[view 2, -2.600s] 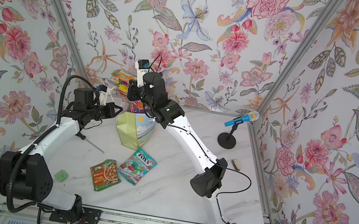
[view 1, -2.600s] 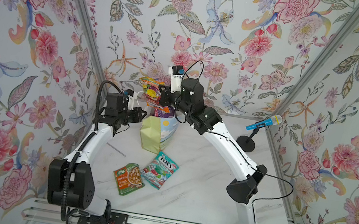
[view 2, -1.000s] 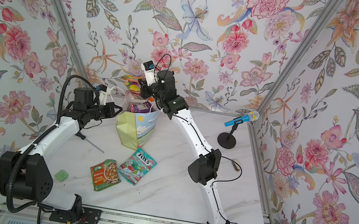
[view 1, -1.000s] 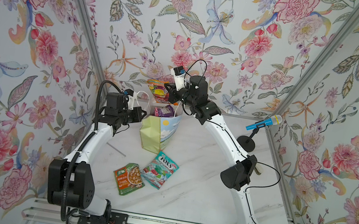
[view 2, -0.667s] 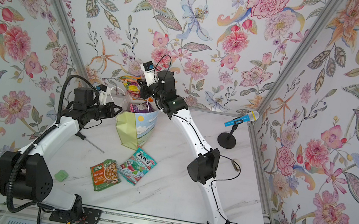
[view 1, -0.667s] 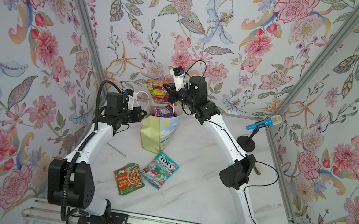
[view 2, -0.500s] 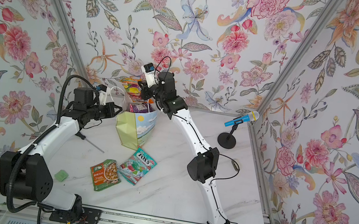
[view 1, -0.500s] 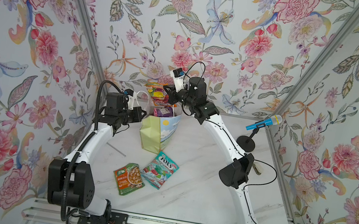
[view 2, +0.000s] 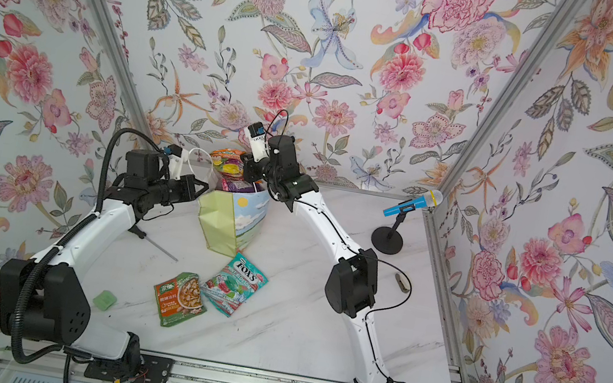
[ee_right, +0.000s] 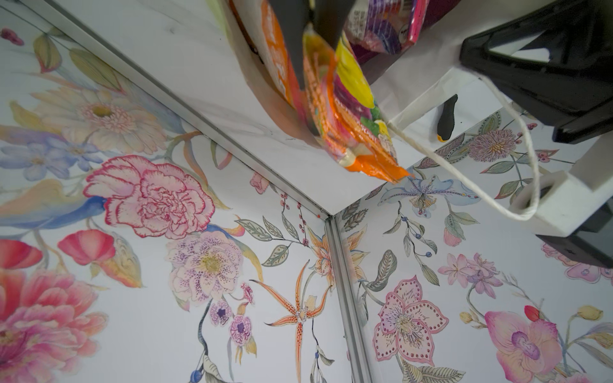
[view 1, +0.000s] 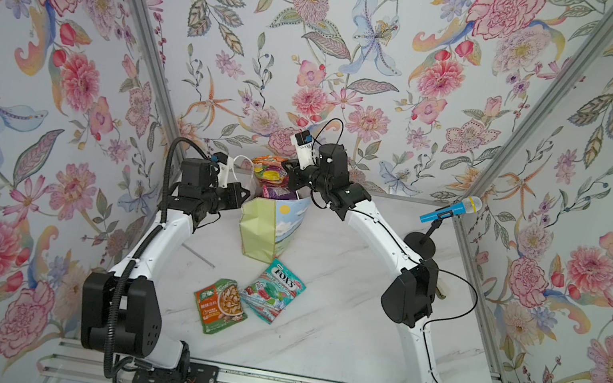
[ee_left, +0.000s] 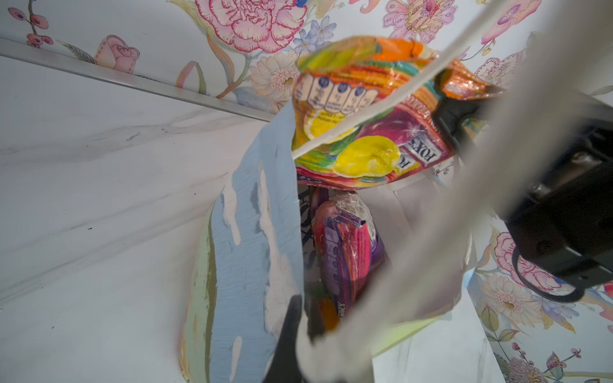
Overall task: Place the snacks into the paper bag
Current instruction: 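Lower the orange pack into the bag opening with the right gripper, then open the right gripper and push the orange pack down into the bag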
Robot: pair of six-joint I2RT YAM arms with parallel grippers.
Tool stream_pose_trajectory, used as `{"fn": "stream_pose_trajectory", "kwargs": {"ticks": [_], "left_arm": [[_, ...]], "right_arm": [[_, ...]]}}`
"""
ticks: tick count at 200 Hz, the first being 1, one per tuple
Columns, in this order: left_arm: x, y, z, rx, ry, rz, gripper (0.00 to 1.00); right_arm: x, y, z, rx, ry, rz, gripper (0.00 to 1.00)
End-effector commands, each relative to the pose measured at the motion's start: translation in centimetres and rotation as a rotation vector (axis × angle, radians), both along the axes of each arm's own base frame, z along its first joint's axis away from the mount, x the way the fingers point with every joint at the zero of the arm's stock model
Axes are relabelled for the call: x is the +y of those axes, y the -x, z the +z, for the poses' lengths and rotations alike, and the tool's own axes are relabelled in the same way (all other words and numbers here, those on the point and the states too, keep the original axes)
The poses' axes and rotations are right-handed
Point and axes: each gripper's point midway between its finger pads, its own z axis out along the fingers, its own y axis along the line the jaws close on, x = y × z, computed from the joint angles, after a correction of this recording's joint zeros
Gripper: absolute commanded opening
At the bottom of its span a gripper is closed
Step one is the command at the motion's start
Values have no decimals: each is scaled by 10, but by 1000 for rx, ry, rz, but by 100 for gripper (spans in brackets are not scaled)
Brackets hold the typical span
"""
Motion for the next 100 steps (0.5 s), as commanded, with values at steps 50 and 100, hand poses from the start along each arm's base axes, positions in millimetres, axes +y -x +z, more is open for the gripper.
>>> {"fn": "stream_pose_trajectory", "kwargs": {"ticks": [50, 100], "left_arm": [[3, 4, 6, -3, 0, -7, 0], [5, 6, 4, 1, -8, -1, 0]], "right_arm": [[-22, 7, 17, 31, -18, -80, 12], [-34, 17, 48, 2, -34, -97, 0]]}}
